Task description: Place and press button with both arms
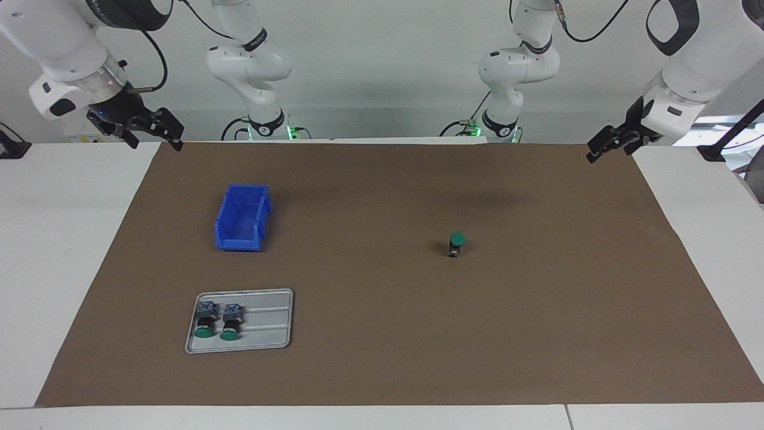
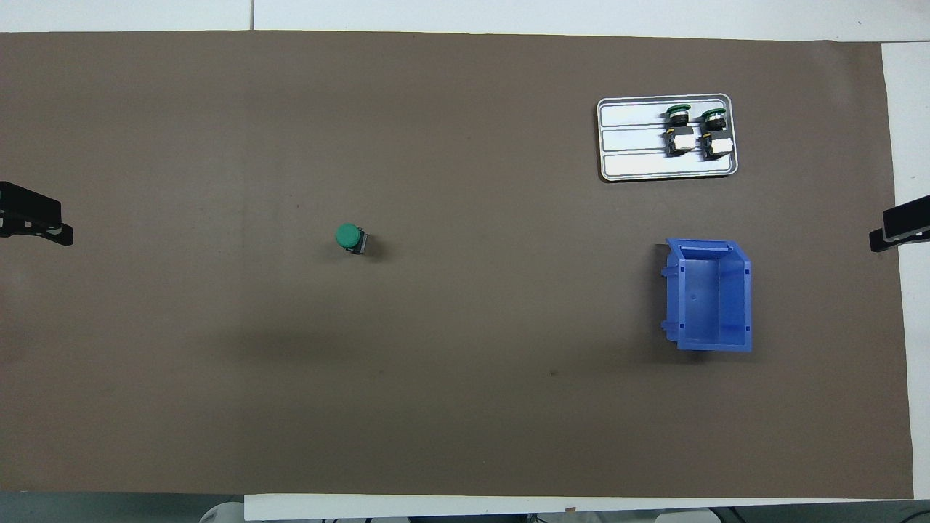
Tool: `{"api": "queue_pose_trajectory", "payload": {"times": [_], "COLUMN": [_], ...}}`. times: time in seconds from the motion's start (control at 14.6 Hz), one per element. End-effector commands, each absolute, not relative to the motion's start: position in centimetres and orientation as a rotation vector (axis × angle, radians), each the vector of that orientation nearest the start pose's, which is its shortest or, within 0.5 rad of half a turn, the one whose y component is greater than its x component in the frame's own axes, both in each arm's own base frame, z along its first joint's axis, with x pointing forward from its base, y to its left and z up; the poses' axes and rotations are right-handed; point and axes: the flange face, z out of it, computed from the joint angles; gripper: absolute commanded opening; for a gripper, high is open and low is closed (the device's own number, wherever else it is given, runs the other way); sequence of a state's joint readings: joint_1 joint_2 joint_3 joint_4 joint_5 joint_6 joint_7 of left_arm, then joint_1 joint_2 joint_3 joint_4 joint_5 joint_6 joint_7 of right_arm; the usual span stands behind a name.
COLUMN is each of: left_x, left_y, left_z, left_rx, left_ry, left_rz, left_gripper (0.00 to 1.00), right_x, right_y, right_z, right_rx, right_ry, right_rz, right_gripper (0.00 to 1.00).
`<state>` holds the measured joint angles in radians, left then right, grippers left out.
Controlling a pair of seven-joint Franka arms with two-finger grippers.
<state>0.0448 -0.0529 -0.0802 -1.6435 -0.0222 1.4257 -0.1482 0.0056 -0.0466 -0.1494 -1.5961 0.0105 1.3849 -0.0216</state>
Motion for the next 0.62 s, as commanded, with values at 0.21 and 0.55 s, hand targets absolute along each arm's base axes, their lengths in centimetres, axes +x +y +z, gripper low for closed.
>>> {"api": "queue_pose_trajectory", "payload": {"times": [0.21,0.55], "left_x": [51.34,51.42], "left_y": [-2.67,-2.84], "left_z": [61.40,61.46], "left_rx": [-3.116,-3.118], "left_ry": [-0.141,-0.127], "left_rz": [0.266,0.254], "left_gripper": [1.00,1.00], "right_x": [50.83,50.83], "right_y": [-7.69,-7.69], "right_z": [62.26,62.26], "right_rx": [-3.093,-3.093], "right_ry": [0.173,0.173], "right_rz": [0.257,0.257], "right_gripper": [1.00,1.00]}}
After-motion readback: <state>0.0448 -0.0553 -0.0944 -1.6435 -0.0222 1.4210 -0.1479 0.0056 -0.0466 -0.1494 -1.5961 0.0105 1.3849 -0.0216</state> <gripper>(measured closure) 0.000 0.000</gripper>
